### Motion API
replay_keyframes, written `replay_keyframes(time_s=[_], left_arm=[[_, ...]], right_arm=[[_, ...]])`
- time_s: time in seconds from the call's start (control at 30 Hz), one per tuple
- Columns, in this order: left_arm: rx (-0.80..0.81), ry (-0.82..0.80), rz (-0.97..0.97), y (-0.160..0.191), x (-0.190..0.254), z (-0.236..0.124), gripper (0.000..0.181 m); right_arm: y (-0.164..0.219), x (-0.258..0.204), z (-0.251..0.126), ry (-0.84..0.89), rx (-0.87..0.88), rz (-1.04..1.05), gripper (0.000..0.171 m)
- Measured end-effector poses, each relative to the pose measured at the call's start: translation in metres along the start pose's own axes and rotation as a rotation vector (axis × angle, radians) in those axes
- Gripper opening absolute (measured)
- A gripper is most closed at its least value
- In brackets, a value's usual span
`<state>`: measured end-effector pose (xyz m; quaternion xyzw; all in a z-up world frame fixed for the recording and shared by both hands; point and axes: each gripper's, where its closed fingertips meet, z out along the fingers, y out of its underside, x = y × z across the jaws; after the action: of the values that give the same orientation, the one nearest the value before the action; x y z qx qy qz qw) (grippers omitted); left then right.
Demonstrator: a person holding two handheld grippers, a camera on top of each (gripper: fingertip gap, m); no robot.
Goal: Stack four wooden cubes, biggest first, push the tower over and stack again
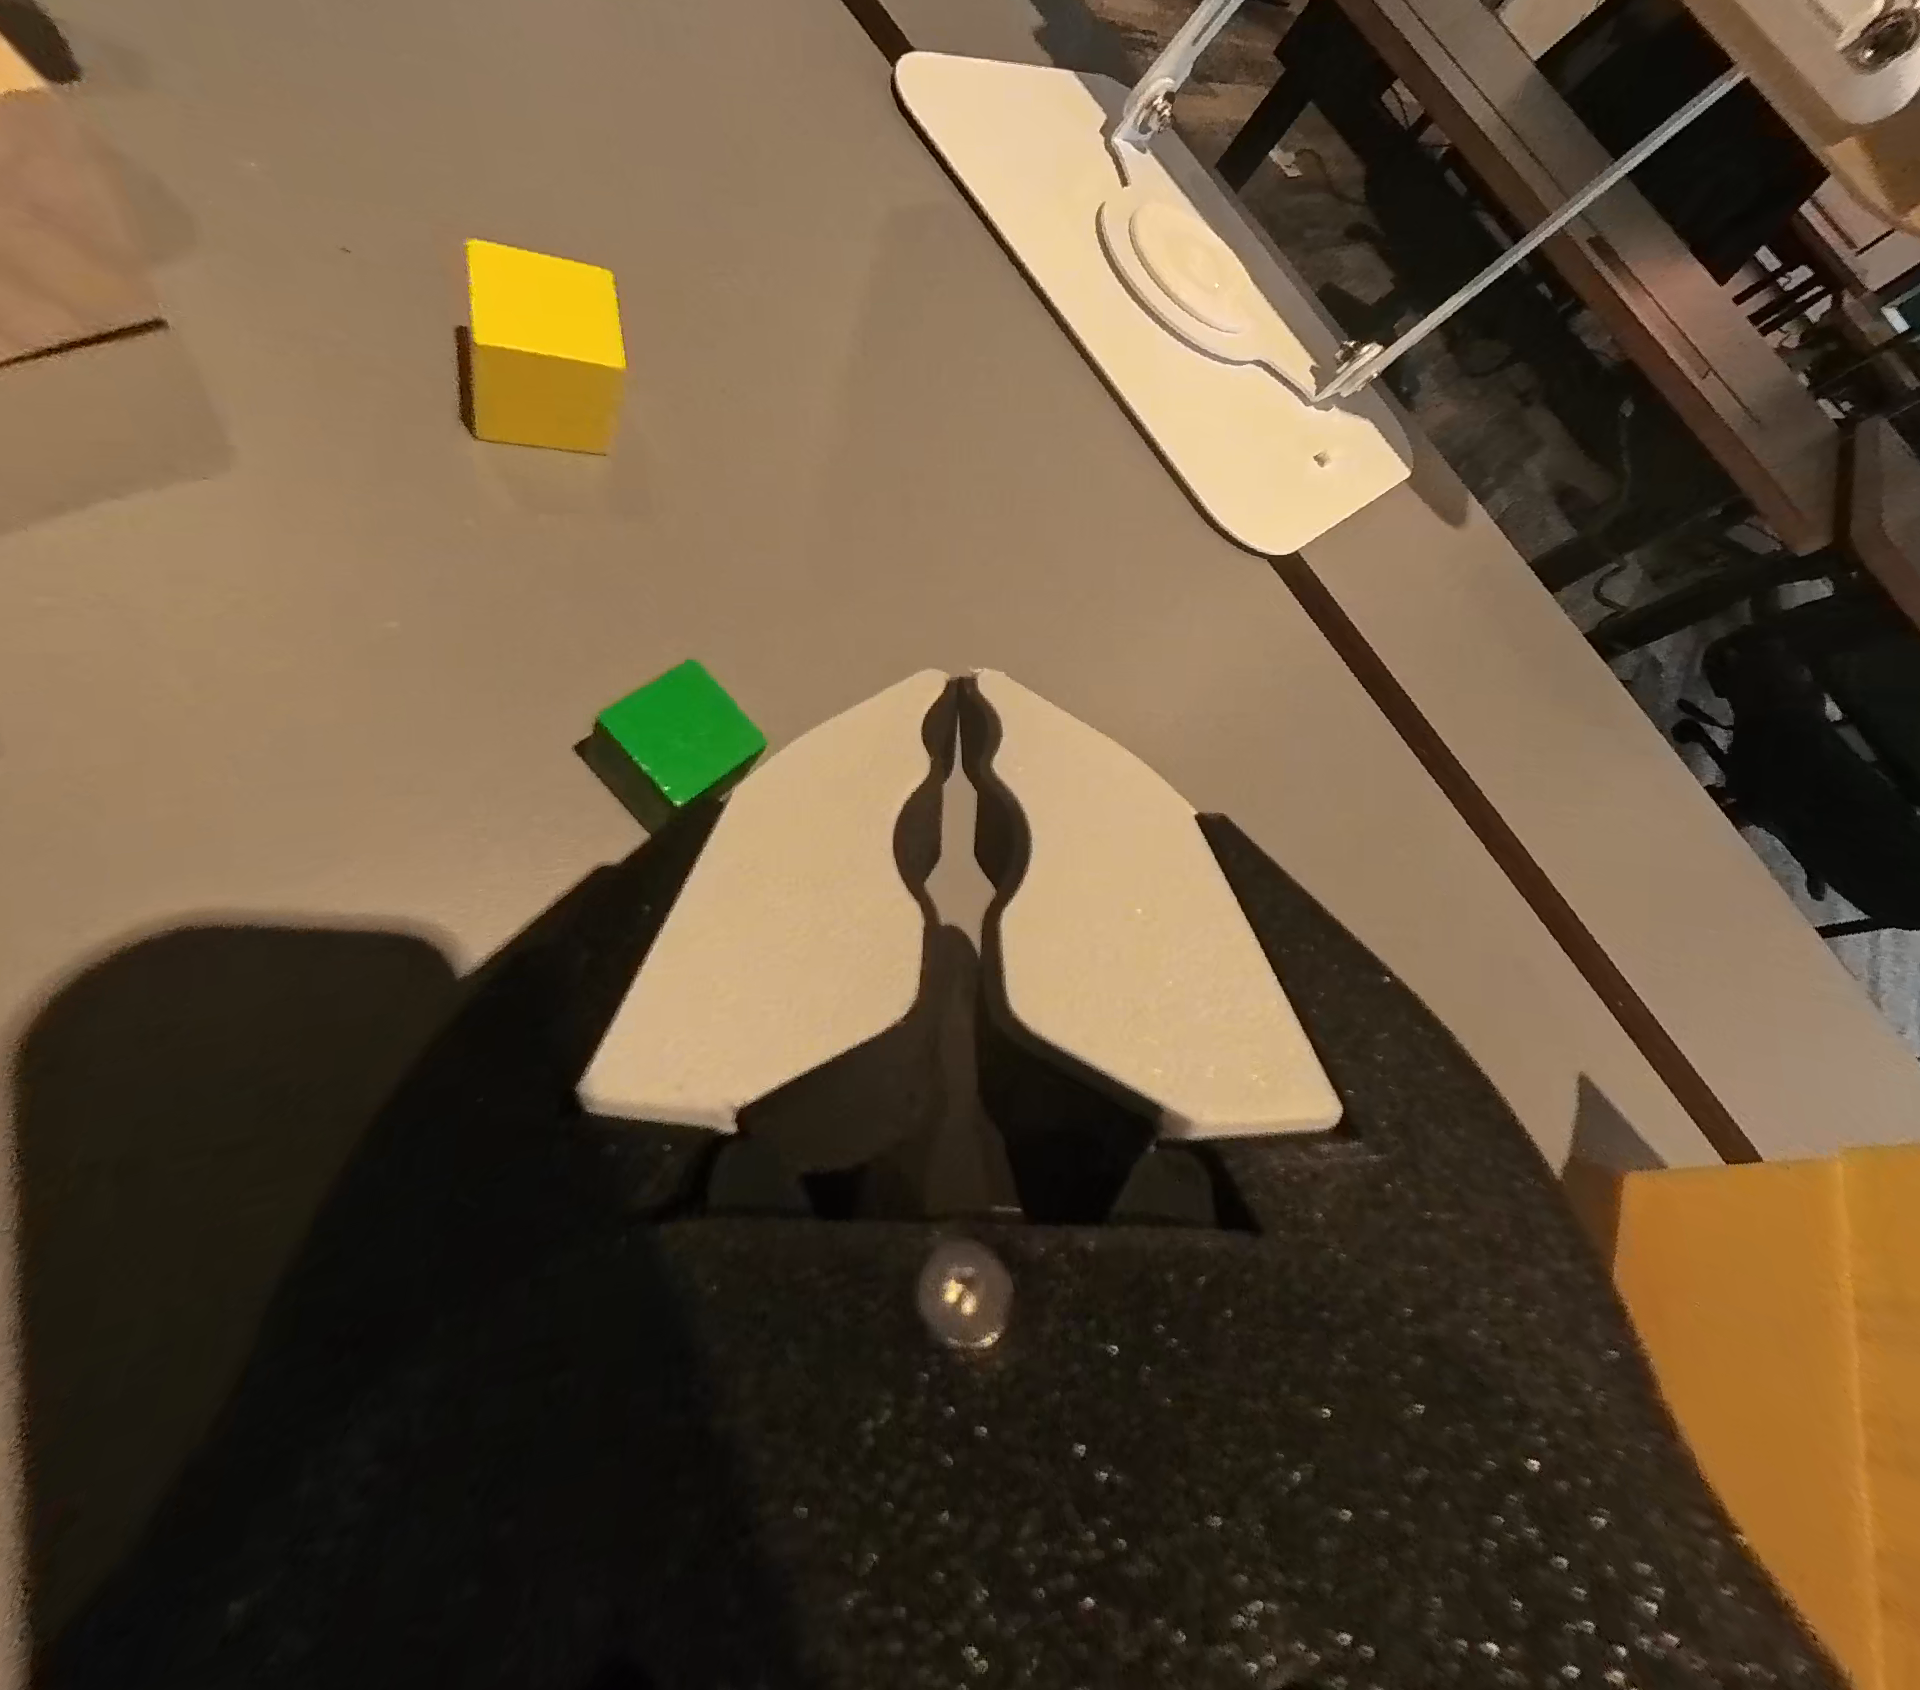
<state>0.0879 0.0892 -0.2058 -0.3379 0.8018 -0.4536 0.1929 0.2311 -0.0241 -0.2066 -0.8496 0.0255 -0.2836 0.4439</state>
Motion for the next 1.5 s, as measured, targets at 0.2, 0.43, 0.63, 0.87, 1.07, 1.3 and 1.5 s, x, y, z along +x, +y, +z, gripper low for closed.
replay_keyframes(time_s=[0.2,0.43,0.63,0.87,1.07,1.3,1.5], left_arm=[[-0.106,0.011,0.104,0.015,0.010,0.010,0.064],[-0.077,0.085,0.158,0.010,0.009,0.013,0.060],[-0.134,0.164,0.198,0.014,0.009,0.024,0.046],[-0.040,0.108,0.177,0.001,-0.003,0.018,0.045],[0.184,0.157,0.196,-0.051,0.018,-0.009,0.044],[0.037,0.276,0.310,-0.042,0.065,-0.001,0.045],[-0.011,0.275,0.311,-0.035,0.064,0.003,0.044]], right_arm=[[0.000,-0.001,0.001,-0.004,-0.004,-0.005,0.000],[0.001,-0.003,0.003,-0.008,-0.016,-0.022,0.000],[0.002,-0.004,0.004,-0.006,-0.025,-0.035,0.000],[0.002,-0.004,0.004,-0.005,-0.021,-0.035,0.000],[0.002,-0.004,0.004,-0.008,-0.025,-0.038,0.000],[0.003,-0.005,0.005,-0.007,-0.034,-0.052,0.000],[0.003,-0.007,0.006,-0.007,-0.043,-0.065,0.000]])
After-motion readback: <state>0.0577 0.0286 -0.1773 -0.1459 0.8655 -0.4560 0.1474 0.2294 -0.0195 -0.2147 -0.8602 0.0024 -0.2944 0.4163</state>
